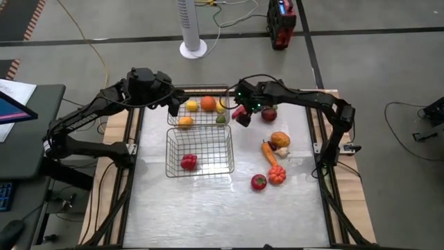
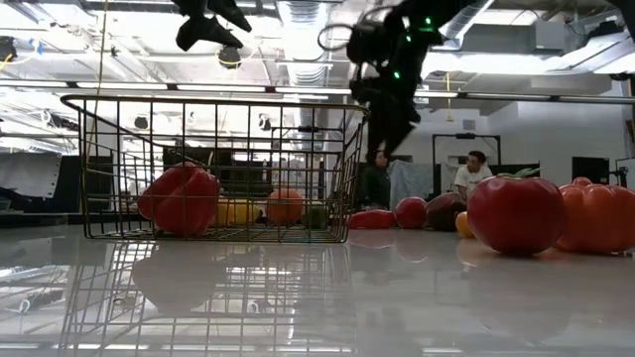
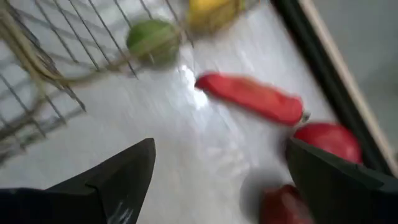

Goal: Sort produce into baskets
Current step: Put the red apple into the top mesh basket, then put the red tomato into the top mesh basket

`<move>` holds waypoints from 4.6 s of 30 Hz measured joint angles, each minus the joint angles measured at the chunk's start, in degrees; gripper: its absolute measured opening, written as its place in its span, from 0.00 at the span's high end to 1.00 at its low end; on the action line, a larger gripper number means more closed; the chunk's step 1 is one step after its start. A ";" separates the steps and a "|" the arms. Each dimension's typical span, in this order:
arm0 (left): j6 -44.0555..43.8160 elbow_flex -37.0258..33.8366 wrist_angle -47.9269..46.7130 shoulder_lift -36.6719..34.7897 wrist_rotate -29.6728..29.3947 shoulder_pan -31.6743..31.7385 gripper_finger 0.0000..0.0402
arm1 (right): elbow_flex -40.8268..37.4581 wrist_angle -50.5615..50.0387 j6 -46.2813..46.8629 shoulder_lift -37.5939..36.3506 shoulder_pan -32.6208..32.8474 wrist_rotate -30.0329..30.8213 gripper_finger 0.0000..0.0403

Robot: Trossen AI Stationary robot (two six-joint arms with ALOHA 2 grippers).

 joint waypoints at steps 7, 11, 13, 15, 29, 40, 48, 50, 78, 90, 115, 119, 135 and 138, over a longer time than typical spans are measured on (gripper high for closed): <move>1.31 -6.94 13.76 -2.48 8.87 -1.40 0.55 | -9.15 3.40 2.16 -2.89 -3.10 0.04 0.07; 1.43 -7.28 13.08 -3.08 9.15 -1.73 0.55 | -11.58 2.23 2.26 -5.08 -5.50 0.20 0.07; 1.53 -7.28 12.41 -3.29 9.15 -1.73 0.55 | -13.02 1.61 2.24 -5.96 -7.08 0.15 0.07; 1.59 -7.28 11.53 -3.61 9.15 -1.73 0.55 | -14.57 1.21 2.17 -6.79 -8.63 0.11 0.07; 0.16 -7.28 11.80 -4.32 9.19 -1.72 0.55 | -23.68 3.05 -0.21 -7.08 -11.64 0.37 0.07; -0.29 -7.28 11.68 -4.68 9.35 -1.71 0.55 | -23.94 3.12 -2.09 -6.68 -10.11 -6.82 0.07; -0.05 -7.28 11.84 -4.99 9.99 -1.71 0.55 | -23.89 5.41 2.01 -6.77 -4.15 -7.40 0.07; 0.05 -7.28 11.82 -4.94 9.96 -1.71 0.55 | -23.89 6.97 2.44 -6.77 -3.58 -7.32 0.07; -1.87 -7.28 10.79 -5.39 11.96 -1.77 0.55 | -18.21 6.99 6.75 -8.73 -0.91 -7.35 0.13; -3.60 -7.28 12.88 -5.37 8.64 -1.79 0.55 | -16.05 31.81 13.74 -15.00 7.18 -10.48 0.13; -4.90 -7.28 15.45 -5.37 7.19 -1.81 0.55 | -15.40 56.59 15.83 0.08 5.14 -8.72 0.10; -4.88 -7.23 15.32 -5.81 7.21 -1.82 0.55 | -13.60 54.79 15.64 0.29 4.24 -9.03 0.05; -4.93 -7.22 14.59 -6.53 7.69 -1.79 0.55 | 0.67 26.26 3.37 -0.59 1.23 -5.25 0.03; -4.97 -7.22 14.54 -6.74 8.17 -1.79 0.55 | 0.50 21.26 1.57 -0.41 -1.68 -4.83 0.06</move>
